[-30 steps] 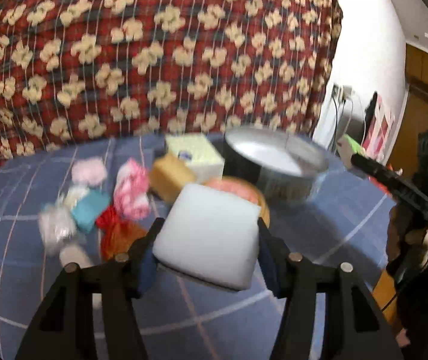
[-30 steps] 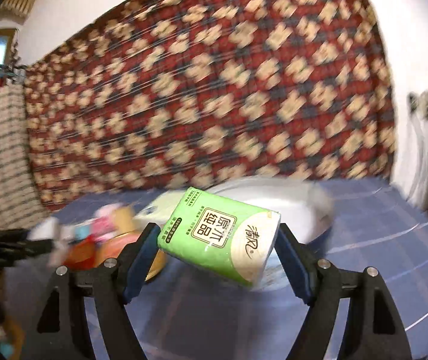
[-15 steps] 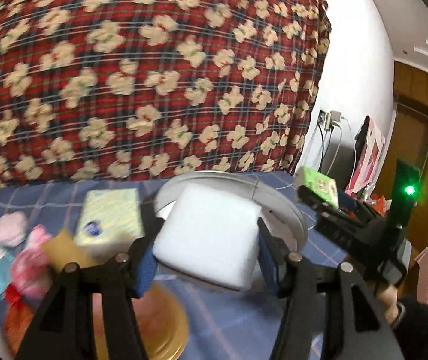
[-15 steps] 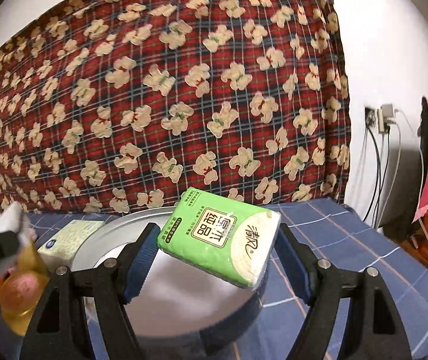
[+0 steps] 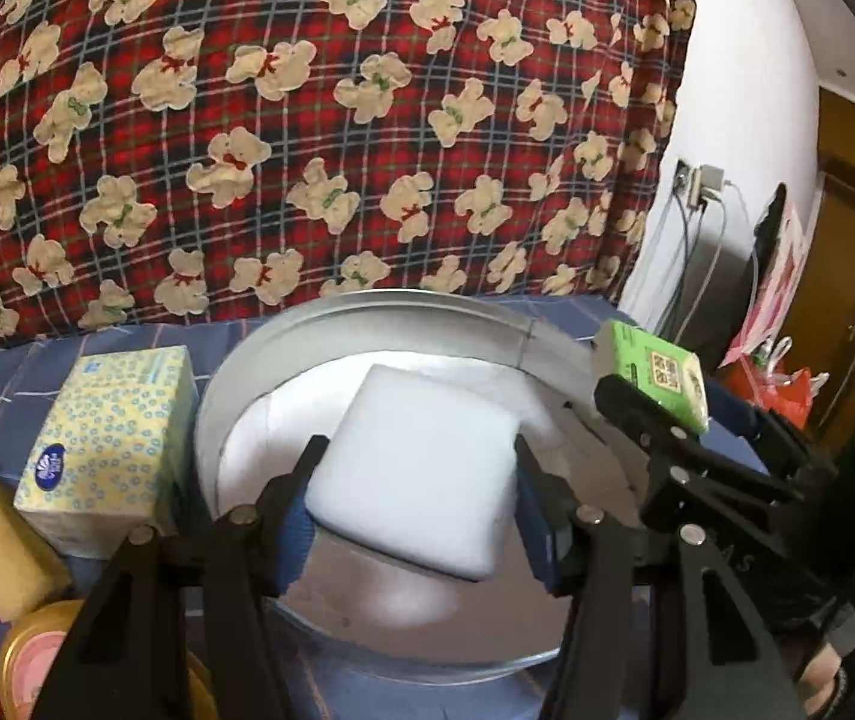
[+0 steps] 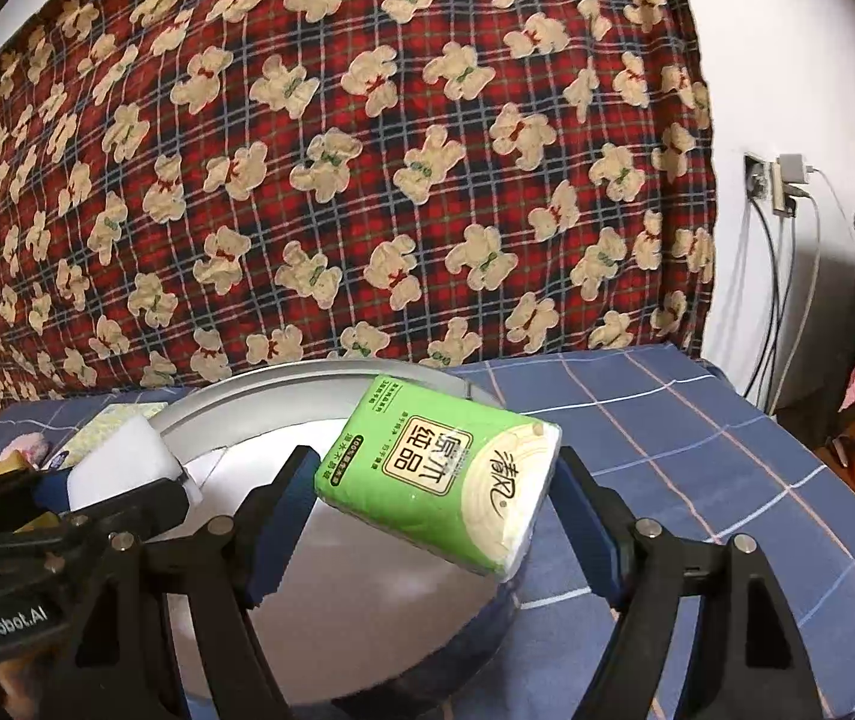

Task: Organize soft objects
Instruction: 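Drop the white sponge into the tin with the left tool while the right tool drops the tissue pack, then withdraw both tools from the tin back toward the pile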

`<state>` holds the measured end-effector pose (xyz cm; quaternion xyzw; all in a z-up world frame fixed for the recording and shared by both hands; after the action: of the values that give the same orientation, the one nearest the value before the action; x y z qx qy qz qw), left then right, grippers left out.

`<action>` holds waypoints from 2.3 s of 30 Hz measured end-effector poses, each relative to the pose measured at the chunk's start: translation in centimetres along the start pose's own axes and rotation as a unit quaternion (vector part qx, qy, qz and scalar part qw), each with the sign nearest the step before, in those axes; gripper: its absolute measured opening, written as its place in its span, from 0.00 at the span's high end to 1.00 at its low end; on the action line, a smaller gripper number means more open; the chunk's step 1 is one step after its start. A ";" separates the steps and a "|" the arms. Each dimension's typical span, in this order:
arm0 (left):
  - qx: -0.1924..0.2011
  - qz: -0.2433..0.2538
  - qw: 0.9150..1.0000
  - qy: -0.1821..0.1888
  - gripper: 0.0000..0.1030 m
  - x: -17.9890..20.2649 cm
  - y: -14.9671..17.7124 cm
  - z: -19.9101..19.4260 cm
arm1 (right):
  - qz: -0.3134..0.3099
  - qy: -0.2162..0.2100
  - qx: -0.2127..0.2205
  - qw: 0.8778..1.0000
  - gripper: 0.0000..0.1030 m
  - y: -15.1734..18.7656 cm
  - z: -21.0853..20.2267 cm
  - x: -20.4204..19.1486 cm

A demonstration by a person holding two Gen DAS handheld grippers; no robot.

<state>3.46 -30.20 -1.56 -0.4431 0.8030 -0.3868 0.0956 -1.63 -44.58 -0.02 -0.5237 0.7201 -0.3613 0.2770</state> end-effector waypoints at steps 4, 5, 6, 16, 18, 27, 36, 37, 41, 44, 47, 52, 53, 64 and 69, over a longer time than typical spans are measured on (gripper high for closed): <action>-0.003 0.001 1.000 -0.016 0.43 -0.2 0.0 0.6 | -0.003 -0.019 -0.019 1.000 0.22 0.1 0.8 -0.4; -0.005 0.001 1.000 -0.019 0.42 -0.2 0.1 0.8 | -0.001 -0.021 -0.022 1.000 0.22 0.1 0.9 -0.4; -0.007 0.000 1.000 -0.022 0.40 -0.3 0.1 0.9 | 0.002 -0.023 -0.025 0.999 0.21 0.1 1.0 -0.4; 0.011 -0.046 0.999 -0.020 0.00 -1.6 0.0 0.0 | 0.067 -0.085 0.008 0.994 0.16 -0.1 -0.5 1.0; 0.023 -0.035 0.999 -0.020 0.00 -1.2 -0.1 -0.6 | 0.076 -0.068 0.037 0.994 0.16 -0.2 -1.6 1.6; 0.064 0.005 0.994 -0.091 0.00 -1.1 0.6 -2.6 | 0.124 0.031 0.099 0.987 0.16 0.2 -4.3 3.9; 0.084 0.005 0.988 -0.126 0.00 -2.1 1.7 -3.9 | 0.088 0.043 0.105 0.990 0.16 0.8 -5.3 1.4; 0.084 0.007 0.988 -0.127 0.00 -2.2 1.8 -3.9 | 0.089 0.044 0.106 0.989 0.16 0.9 -5.4 1.4; 0.086 0.014 0.986 -0.141 0.00 -2.5 2.5 -4.4 | 0.101 0.060 0.120 0.986 0.16 1.1 -6.1 1.8; 0.086 0.019 0.985 -0.146 0.00 -2.8 2.9 -4.7 | 0.101 0.066 0.122 0.985 0.16 1.2 -6.4 1.8; 0.085 0.020 0.985 -0.151 0.00 -2.9 3.2 -4.9 | 0.097 0.074 0.126 0.984 0.16 1.3 -6.8 1.3; 0.092 0.016 0.983 -0.161 0.00 -3.8 4.0 -5.9 | 0.099 0.071 0.127 0.984 0.16 1.9 -7.5 0.2; 0.093 0.015 0.982 -0.162 0.00 -3.9 4.1 -6.0 | 0.104 0.066 0.125 0.984 0.16 2.1 -7.7 0.0; 0.093 0.013 0.982 -0.162 0.00 -6.2 5.1 -7.7 | 0.102 0.018 0.118 0.988 0.16 3.3 -8.5 -5.1; 0.094 0.008 0.981 -0.169 0.00 -7.7 5.7 -8.7 | 0.091 0.005 0.120 0.989 0.16 3.5 -8.7 -7.4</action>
<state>0.07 -17.76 -1.07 -0.4850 0.7390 -0.3793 0.2735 -8.11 -34.82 2.35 -0.4167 0.7178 -0.4212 0.3657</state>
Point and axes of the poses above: each gripper's, at about its wrist camera, not at the fingertips, and z roughly the way its jaws point, x to its right, y to its underside, the point moved 5 cm from there along z, roughly the way its jaws point, and after that the axes turned 12 degrees about -x, right-handed, at the moved point
